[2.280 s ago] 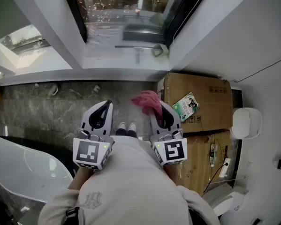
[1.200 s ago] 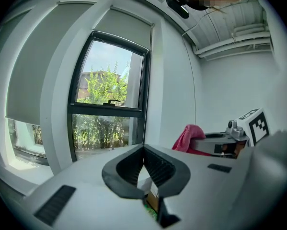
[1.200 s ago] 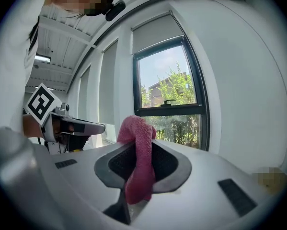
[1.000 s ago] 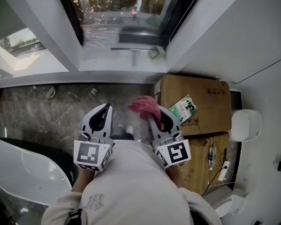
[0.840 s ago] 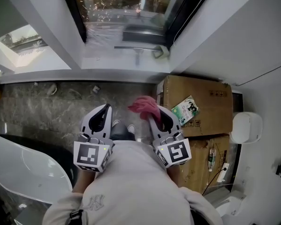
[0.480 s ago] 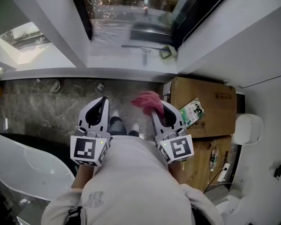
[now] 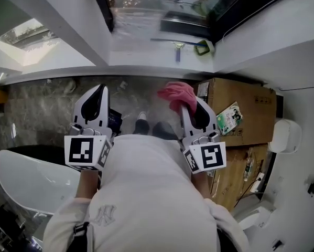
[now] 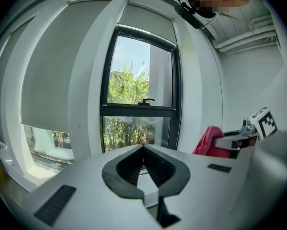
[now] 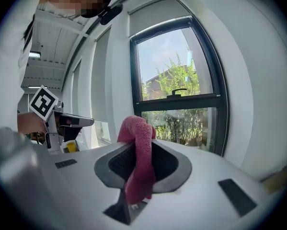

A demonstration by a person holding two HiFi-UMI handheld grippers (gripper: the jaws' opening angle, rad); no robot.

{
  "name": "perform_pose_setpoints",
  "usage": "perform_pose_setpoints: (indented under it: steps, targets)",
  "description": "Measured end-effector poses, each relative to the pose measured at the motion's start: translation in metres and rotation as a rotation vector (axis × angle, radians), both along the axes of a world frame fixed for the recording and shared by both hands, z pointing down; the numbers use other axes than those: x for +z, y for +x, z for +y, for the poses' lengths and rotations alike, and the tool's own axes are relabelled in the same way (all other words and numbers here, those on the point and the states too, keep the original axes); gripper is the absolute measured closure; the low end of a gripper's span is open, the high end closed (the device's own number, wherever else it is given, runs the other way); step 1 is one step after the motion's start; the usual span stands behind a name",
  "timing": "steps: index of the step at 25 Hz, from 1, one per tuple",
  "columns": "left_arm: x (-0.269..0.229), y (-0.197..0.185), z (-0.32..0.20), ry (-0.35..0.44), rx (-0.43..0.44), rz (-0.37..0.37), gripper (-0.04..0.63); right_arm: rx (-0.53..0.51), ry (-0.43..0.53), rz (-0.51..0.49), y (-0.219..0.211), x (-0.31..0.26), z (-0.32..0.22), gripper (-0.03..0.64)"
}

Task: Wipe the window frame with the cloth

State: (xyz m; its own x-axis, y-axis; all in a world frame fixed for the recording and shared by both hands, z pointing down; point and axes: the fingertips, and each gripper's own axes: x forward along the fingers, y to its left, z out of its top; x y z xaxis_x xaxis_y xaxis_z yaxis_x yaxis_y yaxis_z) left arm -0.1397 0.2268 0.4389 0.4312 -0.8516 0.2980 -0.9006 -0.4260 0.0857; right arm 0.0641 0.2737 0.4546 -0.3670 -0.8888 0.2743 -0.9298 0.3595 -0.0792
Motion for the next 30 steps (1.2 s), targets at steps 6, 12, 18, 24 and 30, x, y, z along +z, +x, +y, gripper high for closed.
perform_pose_setpoints:
  steps: [6, 12, 18, 24, 30]
  targets:
    - [0.012, -0.019, -0.026, -0.027, -0.02, -0.006, 0.586, 0.015, -0.039, 0.021, -0.007, 0.011, -0.025, 0.535]
    - [0.014, -0.016, -0.058, -0.041, -0.044, 0.016, 0.586, 0.009, -0.033, 0.046, 0.001, 0.007, -0.067, 0.535]
    - [0.005, -0.012, -0.101, -0.007, -0.097, 0.011, 0.586, -0.05, -0.006, 0.047, 0.007, 0.002, -0.125, 0.535]
    - [-0.006, 0.001, -0.14, 0.024, -0.123, -0.004, 0.586, -0.096, 0.029, 0.042, 0.014, -0.009, -0.173, 0.535]
    - [-0.008, 0.013, -0.169, 0.034, -0.155, -0.013, 0.586, -0.117, 0.031, 0.043, 0.033, -0.007, -0.207, 0.536]
